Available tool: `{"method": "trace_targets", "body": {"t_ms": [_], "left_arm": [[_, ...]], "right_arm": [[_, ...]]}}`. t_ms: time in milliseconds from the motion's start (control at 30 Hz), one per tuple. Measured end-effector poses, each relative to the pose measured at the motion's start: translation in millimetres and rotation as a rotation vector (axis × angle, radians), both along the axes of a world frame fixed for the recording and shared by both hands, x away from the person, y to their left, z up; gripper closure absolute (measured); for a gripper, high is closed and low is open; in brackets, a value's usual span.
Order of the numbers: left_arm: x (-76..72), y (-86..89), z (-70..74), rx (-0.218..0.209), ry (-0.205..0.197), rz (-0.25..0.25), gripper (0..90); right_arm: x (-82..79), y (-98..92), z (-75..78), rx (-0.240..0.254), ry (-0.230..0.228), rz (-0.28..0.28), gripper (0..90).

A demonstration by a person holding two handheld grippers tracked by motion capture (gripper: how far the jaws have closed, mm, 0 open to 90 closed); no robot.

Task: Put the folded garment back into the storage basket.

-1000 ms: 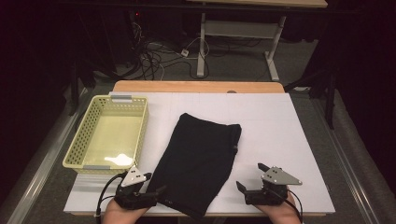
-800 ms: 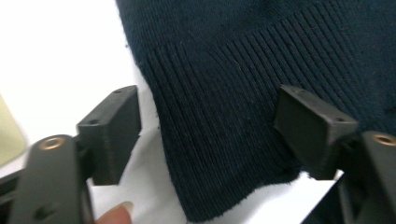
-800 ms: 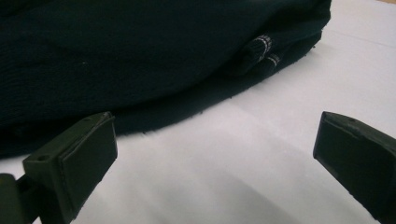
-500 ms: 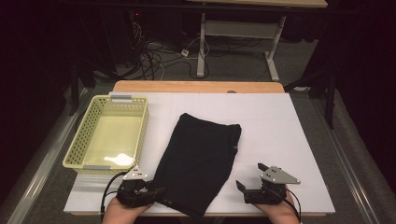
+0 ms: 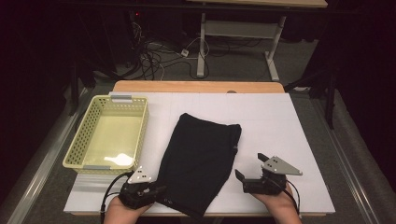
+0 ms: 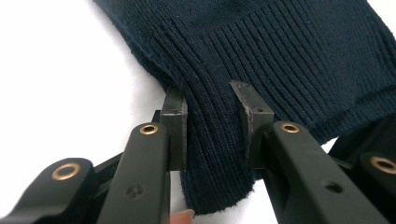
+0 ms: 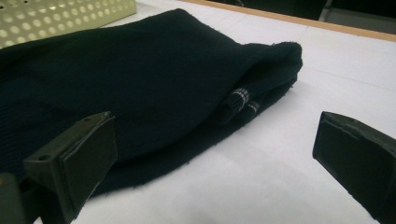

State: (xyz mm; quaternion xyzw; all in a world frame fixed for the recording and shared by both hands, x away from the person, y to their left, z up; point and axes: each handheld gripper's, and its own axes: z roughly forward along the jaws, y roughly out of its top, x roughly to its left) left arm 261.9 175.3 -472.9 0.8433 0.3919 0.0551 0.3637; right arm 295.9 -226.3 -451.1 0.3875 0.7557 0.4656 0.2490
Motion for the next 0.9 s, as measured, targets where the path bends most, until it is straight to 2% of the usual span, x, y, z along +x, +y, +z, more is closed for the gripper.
{"method": "trace_targets", "body": {"t_ms": [200,300,433,600,667,733,833,900], "left_arm": [[0.5,0.5,-0.6,-0.006,0.002,0.001,67.6],[1.5,0.6,-0.3,-0.003,0.005,-0.007,67.5],[-0.7,-0.5,-0.4,0.000,-0.004,0.008,67.4],[-1.4,-0.1,-0.9,-0.004,-0.007,0.012,67.4],[-1.2,-0.5,-0.4,0.001,-0.008,0.009,67.4],[-1.3,-0.6,-0.4,0.001,-0.009,0.009,67.4],[-1.8,0.5,-1.3,-0.009,-0.009,0.013,67.3],[-1.5,0.5,-1.2,-0.008,-0.009,0.009,67.3]], "right_arm": [[27.4,2.5,0.3,-0.001,0.031,-0.043,5.7],[47.7,2.8,0.5,-0.007,0.041,-0.067,15.6],[78.5,4.3,0.3,0.025,0.079,-0.109,27.7],[119.0,11.6,4.3,0.026,0.136,-0.145,29.5],[137.0,12.4,-1.0,0.041,0.187,-0.159,27.2],[152.6,14.2,-9.6,0.010,0.246,-0.169,23.9],[163.7,16.4,-22.8,-0.042,0.344,-0.162,18.4],[160.9,20.5,-24.6,-0.077,0.323,-0.157,22.8]]}}
